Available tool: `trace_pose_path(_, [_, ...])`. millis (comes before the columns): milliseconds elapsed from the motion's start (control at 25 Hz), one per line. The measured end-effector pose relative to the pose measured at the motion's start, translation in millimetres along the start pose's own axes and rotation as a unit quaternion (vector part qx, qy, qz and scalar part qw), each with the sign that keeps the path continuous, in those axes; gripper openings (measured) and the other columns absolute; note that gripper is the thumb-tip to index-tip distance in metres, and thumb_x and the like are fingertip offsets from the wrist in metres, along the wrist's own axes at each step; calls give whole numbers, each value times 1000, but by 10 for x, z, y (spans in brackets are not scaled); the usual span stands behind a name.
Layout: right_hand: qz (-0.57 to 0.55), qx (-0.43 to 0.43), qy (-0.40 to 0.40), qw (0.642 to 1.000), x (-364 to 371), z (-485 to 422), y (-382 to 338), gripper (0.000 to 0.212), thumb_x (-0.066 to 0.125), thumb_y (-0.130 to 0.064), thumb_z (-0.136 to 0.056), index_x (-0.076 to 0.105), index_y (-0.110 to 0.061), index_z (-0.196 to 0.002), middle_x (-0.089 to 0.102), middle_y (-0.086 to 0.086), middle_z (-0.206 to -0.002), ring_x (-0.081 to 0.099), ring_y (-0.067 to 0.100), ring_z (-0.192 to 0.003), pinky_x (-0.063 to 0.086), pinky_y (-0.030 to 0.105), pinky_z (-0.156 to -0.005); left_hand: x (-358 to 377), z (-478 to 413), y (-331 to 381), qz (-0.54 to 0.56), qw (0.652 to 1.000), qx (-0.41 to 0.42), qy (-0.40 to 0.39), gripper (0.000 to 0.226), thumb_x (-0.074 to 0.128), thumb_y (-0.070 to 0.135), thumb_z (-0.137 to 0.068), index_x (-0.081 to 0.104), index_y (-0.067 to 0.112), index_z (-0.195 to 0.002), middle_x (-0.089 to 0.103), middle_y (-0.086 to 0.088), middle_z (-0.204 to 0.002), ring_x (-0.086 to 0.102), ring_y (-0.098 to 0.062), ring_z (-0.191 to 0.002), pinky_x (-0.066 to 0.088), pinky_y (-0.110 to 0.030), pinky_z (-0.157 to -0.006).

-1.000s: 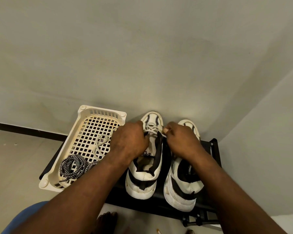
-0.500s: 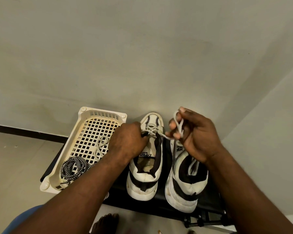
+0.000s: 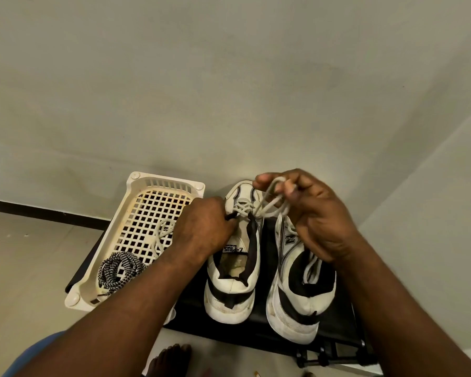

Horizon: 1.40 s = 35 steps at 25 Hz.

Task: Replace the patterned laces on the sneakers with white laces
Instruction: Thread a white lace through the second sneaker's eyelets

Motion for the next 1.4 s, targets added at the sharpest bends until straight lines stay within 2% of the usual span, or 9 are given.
trace_pose_path(120, [-103, 10, 19, 995, -22, 58, -137, 15, 53, -13, -101, 58, -7, -89, 69, 17, -85, 66, 29, -69, 55, 45, -76, -8, 14, 39, 3, 1000, 11, -9, 27, 68, 53, -90, 67, 25, -93, 69, 0, -87, 65, -26, -83, 42, -30, -67])
trace_pose_path(200, [208, 57, 78, 973, -152, 28, 45, 10, 67, -25, -100, 59, -19, -98, 72, 5, -82, 67, 23, -60, 55, 39, -67, -11, 22, 82, 2, 1000, 26, -3, 30, 66, 55, -91, 68, 26, -97, 68, 1, -88, 66, -26, -86, 44, -31, -68])
trace_pose_path(280, [501, 96, 56, 858, -194, 10, 249, 18, 74, -43, -93, 60, -35, -103, 71, -7, -86, 69, 13, -73, 57, 36, -71, -7, 13, 106, -11, 999, 42, 12, 31, 65, 55, -91, 67, 25, -97, 69, 0, -93, 67, -27, -88, 46, -32, -68])
trace_pose_path(360, [573, 110, 22, 812, -157, 2, 362, 15, 74, -46, -91, 66, -37, -100, 71, -13, -90, 67, 9, -83, 59, 39, -81, -9, -2, 97, -13, 999, 42, 15, 28, 67, 54, -89, 64, 27, -94, 68, 0, -94, 65, -26, -87, 44, -31, -67])
trace_pose_path(560, [328, 36, 142, 933, -182, 11, 6, 9, 83, -30, -87, 76, -25, -84, 78, -9, -77, 74, 4, -78, 57, 29, -79, -164, 27, 181, 123, 991, 48, 34, 19, 73, 42, -84, 61, 35, -97, 66, 9, -83, 63, -14, -80, 51, -34, -70])
trace_pose_path(880, [500, -64, 182, 844, -74, 81, -244, 10, 69, -39, -99, 73, -30, -97, 71, -7, -70, 66, 8, -58, 56, 33, -58, -282, 145, 398, 395, 915, 62, -55, 9, 68, 17, -98, 75, 22, -95, 75, 3, -71, 66, -4, -56, 51, -25, -60])
trace_pose_path(1000, [383, -11, 170, 908, -46, 52, -130, 1, 71, -32, -98, 72, -32, -97, 76, -7, -75, 73, 7, -67, 63, 37, -68, -242, 202, 512, 430, 888, 92, -134, 8, 68, 16, -98, 76, 17, -101, 76, 0, -73, 62, -8, -51, 49, -24, -53])
trace_pose_path(1240, [366, -24, 204, 908, -81, 79, -156, 6, 68, -36, -99, 67, -31, -98, 77, -9, -76, 74, 7, -64, 61, 35, -66, -151, 195, 464, 406, 891, 56, -193, 10, 74, 20, -95, 77, 11, -91, 79, -6, -82, 64, -13, -49, 45, -18, -47])
trace_pose_path(1400, [468, -36, 216, 856, -216, 62, -214, 8, 66, -40, -100, 65, -32, -101, 71, -4, -69, 68, 12, -60, 57, 38, -61, -232, 118, 408, 310, 944, 78, -81, 11, 73, 24, -96, 75, 20, -86, 76, 4, -74, 69, -13, -51, 51, -18, -54])
Point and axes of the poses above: each hand's wrist, its own z-axis away from the middle knuckle, its own x-axis out of the palm, y = z × x, the point moved 7 cm from there along -z, towards the middle knuckle
